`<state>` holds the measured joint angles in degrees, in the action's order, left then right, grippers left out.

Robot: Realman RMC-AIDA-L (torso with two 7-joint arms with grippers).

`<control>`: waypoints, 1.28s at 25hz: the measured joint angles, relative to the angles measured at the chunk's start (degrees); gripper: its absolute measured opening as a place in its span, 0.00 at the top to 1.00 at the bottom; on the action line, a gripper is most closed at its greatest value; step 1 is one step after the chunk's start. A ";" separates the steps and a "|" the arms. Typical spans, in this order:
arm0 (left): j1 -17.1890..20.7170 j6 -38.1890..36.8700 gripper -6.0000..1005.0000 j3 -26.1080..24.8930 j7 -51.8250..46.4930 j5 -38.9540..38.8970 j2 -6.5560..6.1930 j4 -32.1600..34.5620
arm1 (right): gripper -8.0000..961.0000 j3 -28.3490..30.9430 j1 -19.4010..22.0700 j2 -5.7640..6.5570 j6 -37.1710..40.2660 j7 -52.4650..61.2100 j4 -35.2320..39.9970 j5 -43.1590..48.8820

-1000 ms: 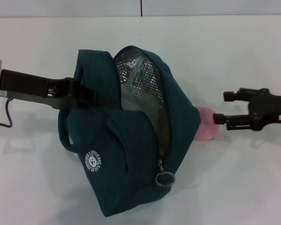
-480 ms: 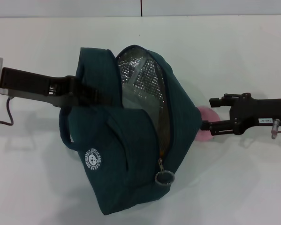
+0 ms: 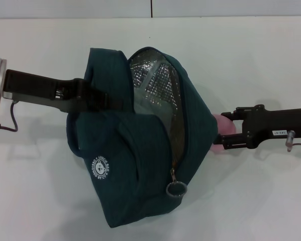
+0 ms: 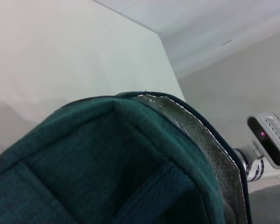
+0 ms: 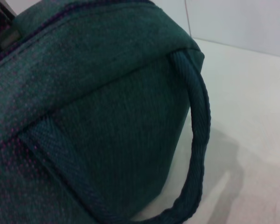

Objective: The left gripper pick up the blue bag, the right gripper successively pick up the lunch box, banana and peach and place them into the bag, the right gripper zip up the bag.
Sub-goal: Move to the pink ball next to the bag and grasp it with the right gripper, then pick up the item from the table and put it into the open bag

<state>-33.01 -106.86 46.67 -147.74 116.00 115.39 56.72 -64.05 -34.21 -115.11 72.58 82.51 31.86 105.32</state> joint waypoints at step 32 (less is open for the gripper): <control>0.13 -0.02 0.95 0.00 0.09 -0.27 -0.08 -0.12 | 0.74 19.37 3.39 0.24 17.36 0.98 8.28 -3.86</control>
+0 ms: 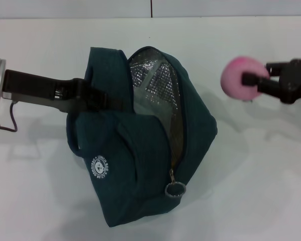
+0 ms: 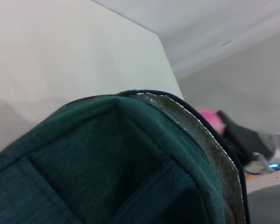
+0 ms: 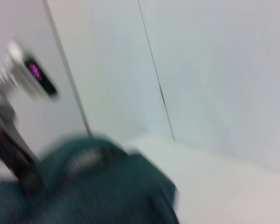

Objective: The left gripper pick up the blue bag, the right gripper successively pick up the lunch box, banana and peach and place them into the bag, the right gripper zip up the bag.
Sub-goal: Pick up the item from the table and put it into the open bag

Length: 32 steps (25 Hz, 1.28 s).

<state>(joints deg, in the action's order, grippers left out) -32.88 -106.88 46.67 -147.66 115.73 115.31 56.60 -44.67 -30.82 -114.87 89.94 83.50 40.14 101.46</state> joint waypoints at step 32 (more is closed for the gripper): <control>0.40 -0.39 0.95 0.35 0.39 -2.70 0.58 0.09 | 0.91 -18.42 -8.01 -1.05 4.76 0.37 -4.63 -15.50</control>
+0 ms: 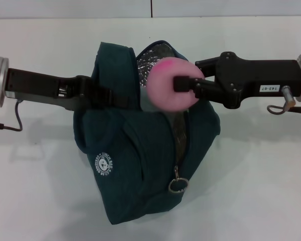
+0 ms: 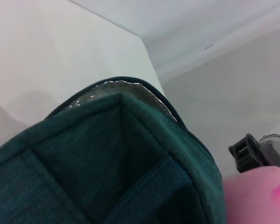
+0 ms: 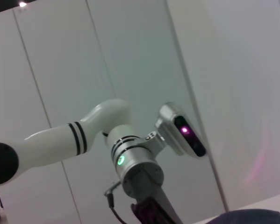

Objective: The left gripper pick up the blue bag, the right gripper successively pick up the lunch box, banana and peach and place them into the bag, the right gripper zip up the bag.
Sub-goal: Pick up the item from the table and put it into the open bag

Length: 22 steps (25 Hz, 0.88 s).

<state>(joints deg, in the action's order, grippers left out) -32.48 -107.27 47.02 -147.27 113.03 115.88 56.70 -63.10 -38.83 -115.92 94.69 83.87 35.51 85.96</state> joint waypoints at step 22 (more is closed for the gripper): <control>0.89 -0.07 0.95 -0.04 1.11 -0.19 0.13 -0.10 | 0.31 -1.10 0.19 0.26 -3.15 3.23 0.08 -0.94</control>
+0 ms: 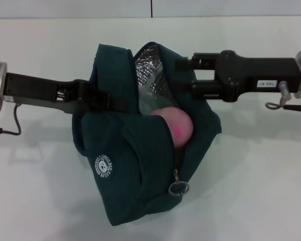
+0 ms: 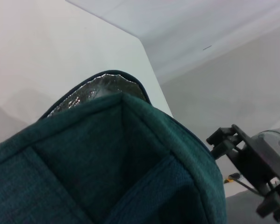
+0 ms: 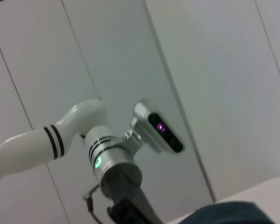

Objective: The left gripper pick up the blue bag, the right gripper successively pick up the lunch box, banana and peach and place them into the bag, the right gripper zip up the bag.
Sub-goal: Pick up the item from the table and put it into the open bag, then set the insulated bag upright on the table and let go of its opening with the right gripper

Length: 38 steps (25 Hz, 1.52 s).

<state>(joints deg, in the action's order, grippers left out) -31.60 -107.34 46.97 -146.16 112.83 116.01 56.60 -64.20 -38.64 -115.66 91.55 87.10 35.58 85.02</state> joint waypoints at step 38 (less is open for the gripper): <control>0.13 0.12 0.95 -0.22 0.03 0.02 -0.25 -0.53 | 0.32 4.07 9.82 2.16 3.46 -1.10 6.01 11.94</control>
<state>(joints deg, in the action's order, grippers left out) -31.47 -107.22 46.75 -146.14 112.85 115.77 56.07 -60.13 -28.82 -113.50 95.01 86.00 41.59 96.96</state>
